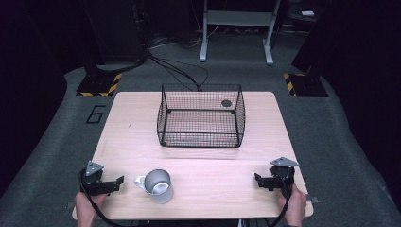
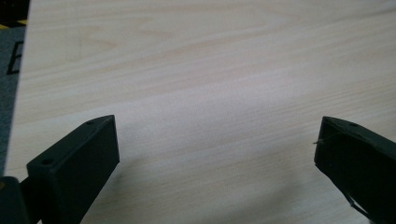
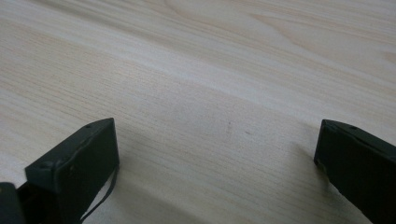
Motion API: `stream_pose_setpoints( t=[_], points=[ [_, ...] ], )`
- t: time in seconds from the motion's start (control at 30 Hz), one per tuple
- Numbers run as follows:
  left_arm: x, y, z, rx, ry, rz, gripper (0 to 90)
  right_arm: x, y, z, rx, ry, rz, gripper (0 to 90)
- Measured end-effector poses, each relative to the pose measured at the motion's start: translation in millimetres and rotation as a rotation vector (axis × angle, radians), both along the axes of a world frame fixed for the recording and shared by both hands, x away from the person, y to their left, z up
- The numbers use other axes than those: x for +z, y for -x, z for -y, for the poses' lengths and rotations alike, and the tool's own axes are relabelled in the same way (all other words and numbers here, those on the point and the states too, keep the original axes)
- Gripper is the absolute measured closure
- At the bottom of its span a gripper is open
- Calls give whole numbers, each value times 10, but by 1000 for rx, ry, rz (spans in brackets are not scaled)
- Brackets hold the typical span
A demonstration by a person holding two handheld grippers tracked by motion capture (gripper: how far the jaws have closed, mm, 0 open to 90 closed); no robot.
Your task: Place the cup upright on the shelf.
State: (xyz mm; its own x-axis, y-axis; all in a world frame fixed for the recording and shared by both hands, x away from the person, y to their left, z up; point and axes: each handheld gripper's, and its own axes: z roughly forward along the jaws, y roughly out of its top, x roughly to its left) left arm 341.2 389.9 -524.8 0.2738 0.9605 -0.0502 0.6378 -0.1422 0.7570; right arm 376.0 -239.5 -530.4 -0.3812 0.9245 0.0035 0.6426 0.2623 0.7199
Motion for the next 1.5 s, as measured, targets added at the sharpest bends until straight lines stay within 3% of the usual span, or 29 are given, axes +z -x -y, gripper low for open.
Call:
stream_pose_setpoints(
  t=[0.07,0.13,0.23,0.33,0.53,0.67,0.77,0.87,1.1,1.27,1.5],
  points=[
    [49,20,-10,1,19,22,0,1,0,0,1,2,-3,0],
    [199,69,-5,-4,60,64,0,1,-1,0,1,2,-2,0],
    [326,110,27,-18,67,93,0,0,0,0,0,0,0,0],
    [501,169,116,-64,99,141,0,0,0,0,0,0,0,0],
    [675,238,227,-135,130,175,0,0,-1,0,1,1,-1,0],
    [801,310,383,-212,145,208,0,0,0,0,0,1,0,0],
    [826,346,482,-250,158,226,0,2,0,0,1,3,-3,0],
    [832,372,600,-324,163,230,0,0,0,0,0,1,0,0],
    [832,398,808,-435,173,223,0,1,-1,1,1,2,-2,0],
    [792,411,1002,-511,155,204,0,1,0,0,1,2,-2,0],
    [758,411,1122,-539,139,198,0,1,-1,1,2,2,-3,0]
  ],
)
